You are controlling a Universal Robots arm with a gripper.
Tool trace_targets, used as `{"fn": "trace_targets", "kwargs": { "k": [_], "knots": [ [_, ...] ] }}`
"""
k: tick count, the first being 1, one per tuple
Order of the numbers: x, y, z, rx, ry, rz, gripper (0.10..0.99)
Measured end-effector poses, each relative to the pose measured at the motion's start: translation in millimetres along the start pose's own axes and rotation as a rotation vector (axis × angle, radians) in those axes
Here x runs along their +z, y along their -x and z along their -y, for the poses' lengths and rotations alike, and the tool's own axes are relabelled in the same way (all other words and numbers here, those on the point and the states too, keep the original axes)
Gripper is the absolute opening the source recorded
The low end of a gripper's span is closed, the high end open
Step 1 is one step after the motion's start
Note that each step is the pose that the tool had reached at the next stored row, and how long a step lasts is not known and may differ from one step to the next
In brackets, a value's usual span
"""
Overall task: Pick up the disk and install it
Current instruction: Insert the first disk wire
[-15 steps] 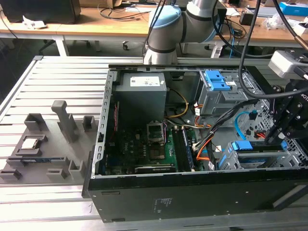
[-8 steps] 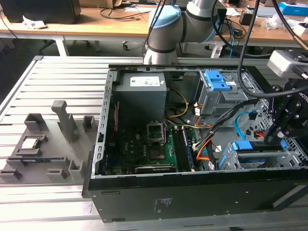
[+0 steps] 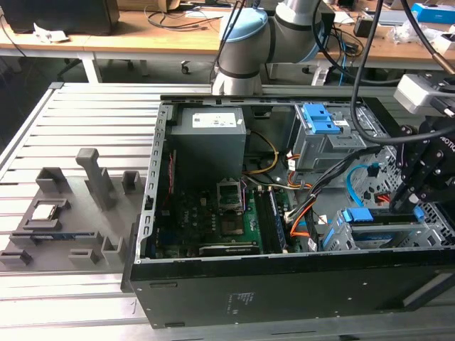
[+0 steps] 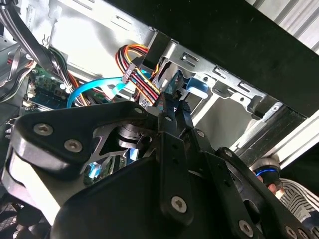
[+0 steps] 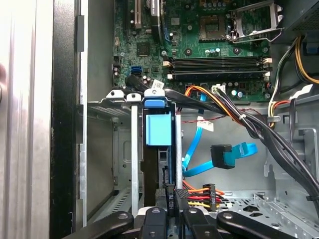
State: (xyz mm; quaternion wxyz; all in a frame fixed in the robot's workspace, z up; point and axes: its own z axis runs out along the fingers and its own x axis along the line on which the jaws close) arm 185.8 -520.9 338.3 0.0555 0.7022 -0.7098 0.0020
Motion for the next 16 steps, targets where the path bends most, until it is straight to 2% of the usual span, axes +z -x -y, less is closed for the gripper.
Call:
{"fn": "trace_targets", "kwargs": {
  "k": [8,16],
  "knots": [
    [2.4,0.0,3.7,0.0,0.0,0.0005,0.188],
    [7.8,-4.4,4.4,0.0,0.0,0.0005,0.188]
  ]
}}
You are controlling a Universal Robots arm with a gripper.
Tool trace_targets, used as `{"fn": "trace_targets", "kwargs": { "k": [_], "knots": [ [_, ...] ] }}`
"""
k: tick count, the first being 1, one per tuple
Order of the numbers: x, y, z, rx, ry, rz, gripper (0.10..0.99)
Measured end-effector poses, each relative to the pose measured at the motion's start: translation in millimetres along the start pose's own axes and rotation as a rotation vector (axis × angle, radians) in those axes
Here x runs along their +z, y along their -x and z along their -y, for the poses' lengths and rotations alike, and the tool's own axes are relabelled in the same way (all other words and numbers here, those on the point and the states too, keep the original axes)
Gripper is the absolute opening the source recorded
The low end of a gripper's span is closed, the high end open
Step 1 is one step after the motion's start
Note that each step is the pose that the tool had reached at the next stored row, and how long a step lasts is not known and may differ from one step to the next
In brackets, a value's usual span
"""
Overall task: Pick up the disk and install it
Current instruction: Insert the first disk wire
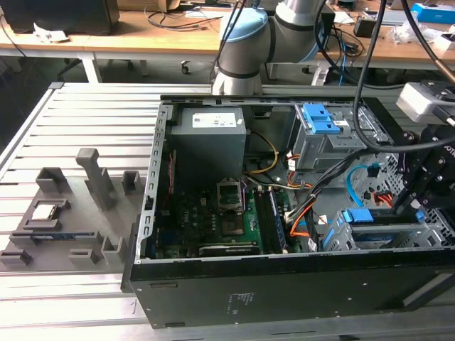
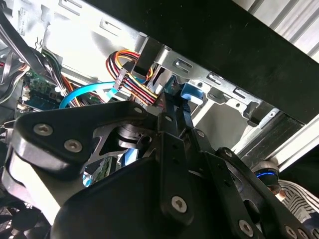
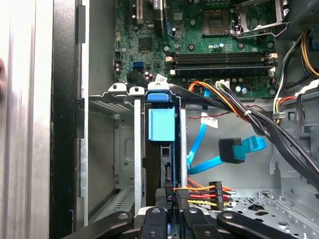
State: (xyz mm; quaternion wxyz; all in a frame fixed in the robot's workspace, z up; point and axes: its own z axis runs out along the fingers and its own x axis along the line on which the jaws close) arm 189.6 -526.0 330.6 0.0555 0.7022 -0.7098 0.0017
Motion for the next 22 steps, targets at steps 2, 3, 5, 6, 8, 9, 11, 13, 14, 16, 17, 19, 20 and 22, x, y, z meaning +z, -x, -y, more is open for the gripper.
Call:
{"fn": "trace_targets", "kwargs": {
  "k": [2,3,5,6,8,9,11,13,14,16,17,19,20,22],
  "knots": [
    [0.3,0.0,0.0,0.0,0.0,-0.0001,0.188],
    [0.4,0.0,0.0,0.0,0.0,-0.0001,0.188],
    [0.4,0.2,-0.1,0.0,0.0,-0.0008,0.259],
    [-0.1,0.1,-0.1,0.0,0.0,-0.0014,0.259],
    [-8.6,-0.6,-0.8,0.0,0.0,-0.0018,0.259],
    [-16.5,-1.2,-1.3,0.0,0.0,-0.0023,0.259],
    [-25.5,-1.9,-2.0,0.0,0.0,-0.0035,0.259],
    [-35.1,-2.3,-2.8,0.001,0.0,-0.0067,0.247],
    [-41.3,-2.6,-3.2,0.001,0.0,-0.0088,0.18],
    [-54.2,-3.7,-4.2,0.001,0.0,-0.0111,0.114],
    [-58.9,-4.0,-4.6,0.001,0.0,-0.0116,0.106],
    [-67.4,-4.7,-5.2,0.001,0.0,-0.0122,0.106],
    [-67.6,-4.8,-5.2,0.001,0.0,-0.0119,0.106],
    [-67.7,-4.7,-5.2,0.001,0.0,-0.0119,0.106]
  ]
}}
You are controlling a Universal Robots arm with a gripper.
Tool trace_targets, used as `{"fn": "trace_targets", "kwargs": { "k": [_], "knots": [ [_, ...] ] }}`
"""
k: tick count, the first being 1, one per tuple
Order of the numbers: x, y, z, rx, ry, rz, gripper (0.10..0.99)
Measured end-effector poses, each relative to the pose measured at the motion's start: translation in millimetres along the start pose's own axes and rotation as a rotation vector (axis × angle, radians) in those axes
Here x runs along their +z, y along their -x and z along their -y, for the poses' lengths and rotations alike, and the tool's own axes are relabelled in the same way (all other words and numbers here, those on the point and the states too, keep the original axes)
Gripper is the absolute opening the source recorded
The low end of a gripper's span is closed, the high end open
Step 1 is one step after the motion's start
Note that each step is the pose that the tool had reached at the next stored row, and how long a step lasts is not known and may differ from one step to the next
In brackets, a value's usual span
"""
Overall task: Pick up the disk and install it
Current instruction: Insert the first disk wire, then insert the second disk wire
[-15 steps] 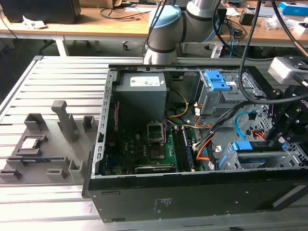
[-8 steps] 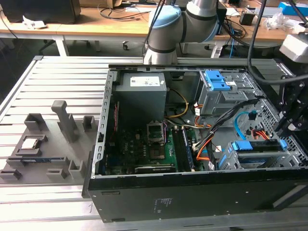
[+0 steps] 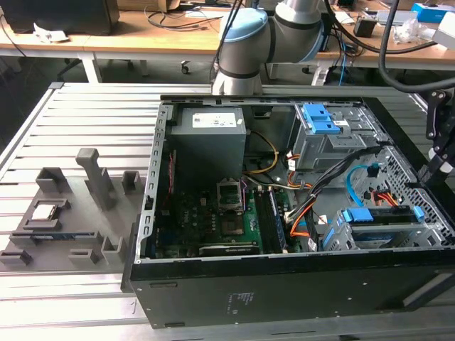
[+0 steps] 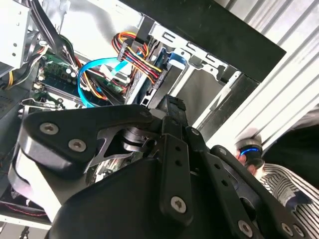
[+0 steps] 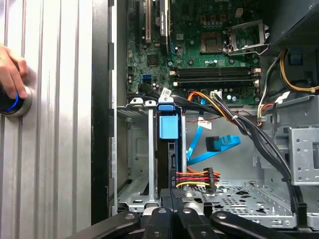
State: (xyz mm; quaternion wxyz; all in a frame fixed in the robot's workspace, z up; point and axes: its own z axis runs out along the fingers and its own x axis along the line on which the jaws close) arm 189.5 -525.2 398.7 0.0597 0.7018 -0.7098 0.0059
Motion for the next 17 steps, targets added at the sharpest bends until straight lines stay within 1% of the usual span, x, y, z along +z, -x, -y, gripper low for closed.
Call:
{"fn": "trace_targets", "kwargs": {
  "k": [10,11,12,14,15,16,17],
  "knots": [
    [-0.3,0.0,0.0,0.0,0.0,-0.0003,0.106],
    [-0.3,0.0,0.0,0.0,0.0,-0.0003,0.235],
    [-0.3,0.0,0.0,0.0,0.0,-0.0002,0.235],
    [-0.3,0.0,0.0,0.0,0.0,-0.0002,0.357],
    [-0.5,0.0,-0.1,0.0,0.0,-0.0005,0.357],
    [-0.7,1.1,-0.2,0.0,0.0,-0.0007,0.42],
    [-0.4,6.3,-2.4,0.0,0.0,-0.0004,0.42]
  ]
}}
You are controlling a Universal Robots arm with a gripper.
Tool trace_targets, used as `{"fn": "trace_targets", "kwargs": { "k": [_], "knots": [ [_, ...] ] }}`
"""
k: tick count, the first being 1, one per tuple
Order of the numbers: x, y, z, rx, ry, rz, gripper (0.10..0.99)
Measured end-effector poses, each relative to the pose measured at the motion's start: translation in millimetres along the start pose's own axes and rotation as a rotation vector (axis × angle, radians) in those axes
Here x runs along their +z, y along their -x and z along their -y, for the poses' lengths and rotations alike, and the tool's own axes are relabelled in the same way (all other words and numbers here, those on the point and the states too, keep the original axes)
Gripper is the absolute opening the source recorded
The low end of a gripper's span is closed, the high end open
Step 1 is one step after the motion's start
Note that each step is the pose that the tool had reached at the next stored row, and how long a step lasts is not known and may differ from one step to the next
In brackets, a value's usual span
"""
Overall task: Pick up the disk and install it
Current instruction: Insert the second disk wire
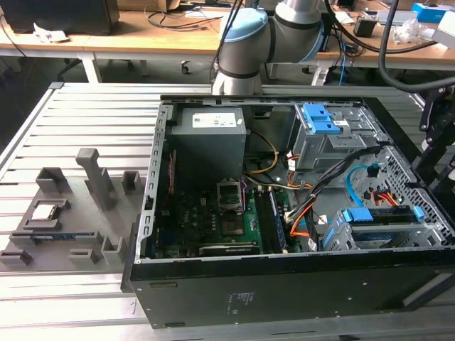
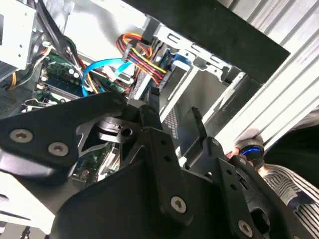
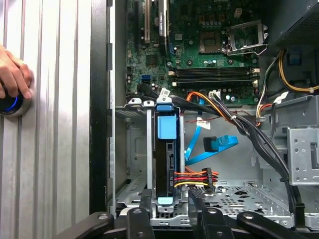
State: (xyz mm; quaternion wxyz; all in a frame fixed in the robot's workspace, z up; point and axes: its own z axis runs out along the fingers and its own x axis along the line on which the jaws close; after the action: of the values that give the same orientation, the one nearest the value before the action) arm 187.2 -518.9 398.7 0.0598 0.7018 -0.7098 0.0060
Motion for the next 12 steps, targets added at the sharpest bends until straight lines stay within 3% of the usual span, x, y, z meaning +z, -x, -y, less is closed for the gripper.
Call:
{"fn": "trace_targets", "kwargs": {
  "k": [2,5,7,10,12],
  "knots": [
    [1.9,7.6,-14.0,0.0,0.0,0.0003,0.42],
    [7.2,10.1,-26.4,-0.005,0.0,0.0003,0.42],
    [9.0,14.0,-30.7,-0.007,-0.001,0.0003,0.42],
    [10.1,29.4,-37.9,-0.01,-0.001,-0.0001,0.42],
    [12.2,30.2,-40.6,-0.021,-0.002,-0.0008,0.42]
  ]
}}
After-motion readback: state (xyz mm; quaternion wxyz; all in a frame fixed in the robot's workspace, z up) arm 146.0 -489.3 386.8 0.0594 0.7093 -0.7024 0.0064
